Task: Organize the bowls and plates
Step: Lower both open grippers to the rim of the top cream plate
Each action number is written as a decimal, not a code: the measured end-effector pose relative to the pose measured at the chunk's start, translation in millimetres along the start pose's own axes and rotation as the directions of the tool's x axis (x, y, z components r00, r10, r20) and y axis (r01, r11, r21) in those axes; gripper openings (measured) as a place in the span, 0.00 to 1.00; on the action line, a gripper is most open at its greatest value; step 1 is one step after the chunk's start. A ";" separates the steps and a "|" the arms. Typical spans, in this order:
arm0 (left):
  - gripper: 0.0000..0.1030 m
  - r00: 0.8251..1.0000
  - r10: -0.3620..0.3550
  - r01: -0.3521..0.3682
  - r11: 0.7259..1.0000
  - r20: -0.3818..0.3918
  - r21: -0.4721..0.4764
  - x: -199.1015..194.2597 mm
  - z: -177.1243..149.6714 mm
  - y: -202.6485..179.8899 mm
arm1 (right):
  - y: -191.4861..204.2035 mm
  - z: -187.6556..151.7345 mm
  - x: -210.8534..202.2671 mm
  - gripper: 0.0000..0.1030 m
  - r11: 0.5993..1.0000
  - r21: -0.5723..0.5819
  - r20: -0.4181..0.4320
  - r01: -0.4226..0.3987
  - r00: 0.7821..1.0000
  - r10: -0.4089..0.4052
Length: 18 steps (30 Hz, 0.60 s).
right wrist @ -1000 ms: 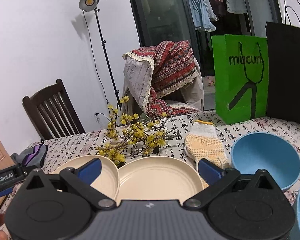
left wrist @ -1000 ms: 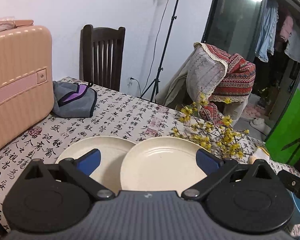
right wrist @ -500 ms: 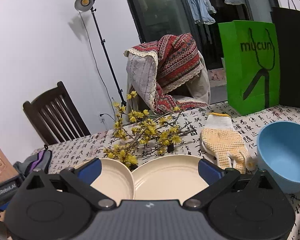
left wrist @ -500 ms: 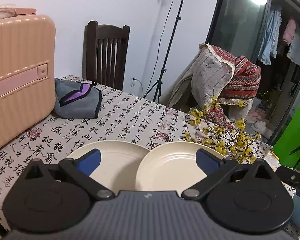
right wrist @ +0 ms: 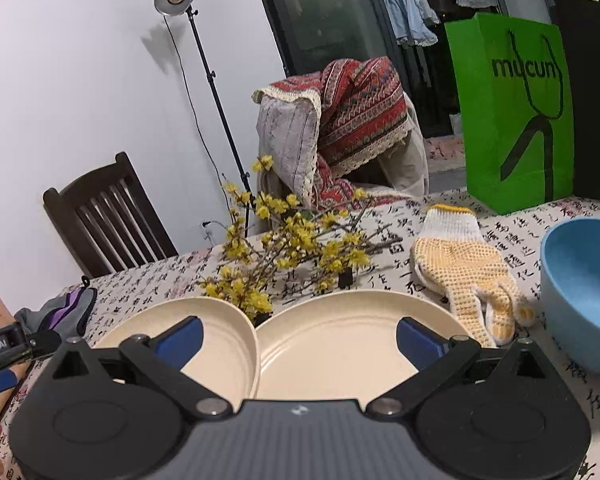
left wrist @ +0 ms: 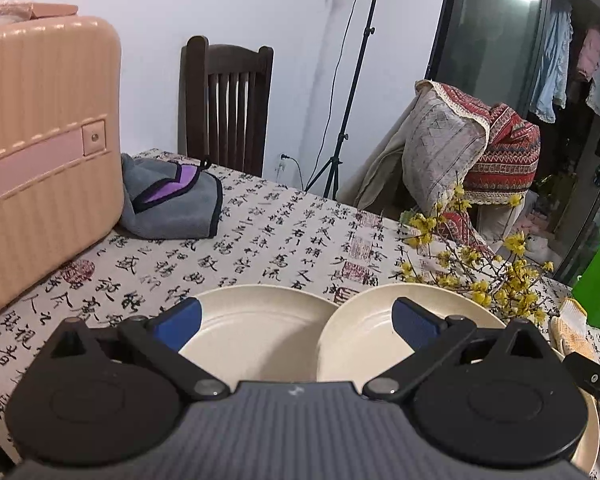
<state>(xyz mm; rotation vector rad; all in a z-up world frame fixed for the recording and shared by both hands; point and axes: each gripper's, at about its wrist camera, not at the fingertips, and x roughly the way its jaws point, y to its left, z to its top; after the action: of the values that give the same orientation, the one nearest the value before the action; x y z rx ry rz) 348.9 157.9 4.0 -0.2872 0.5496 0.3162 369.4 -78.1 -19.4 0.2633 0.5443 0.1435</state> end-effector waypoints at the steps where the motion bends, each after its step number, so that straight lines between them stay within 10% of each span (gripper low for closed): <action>1: 1.00 1.000 -0.001 0.001 1.000 -0.005 0.005 1.1 -1.2 -1.0 | -1.3 -0.3 -0.2 1.00 1.000 0.005 0.003 -0.003 1.000 0.003; 18: 1.00 1.000 0.013 -0.013 1.000 -0.011 -0.020 6.4 -6.6 0.3 | -8.4 -6.8 4.3 1.00 0.999 0.040 0.003 -0.024 1.000 0.024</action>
<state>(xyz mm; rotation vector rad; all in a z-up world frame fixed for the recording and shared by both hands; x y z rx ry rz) 350.9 157.3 -4.9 -0.3049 0.5598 0.3332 370.0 -83.8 -29.6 0.3088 0.5417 0.1559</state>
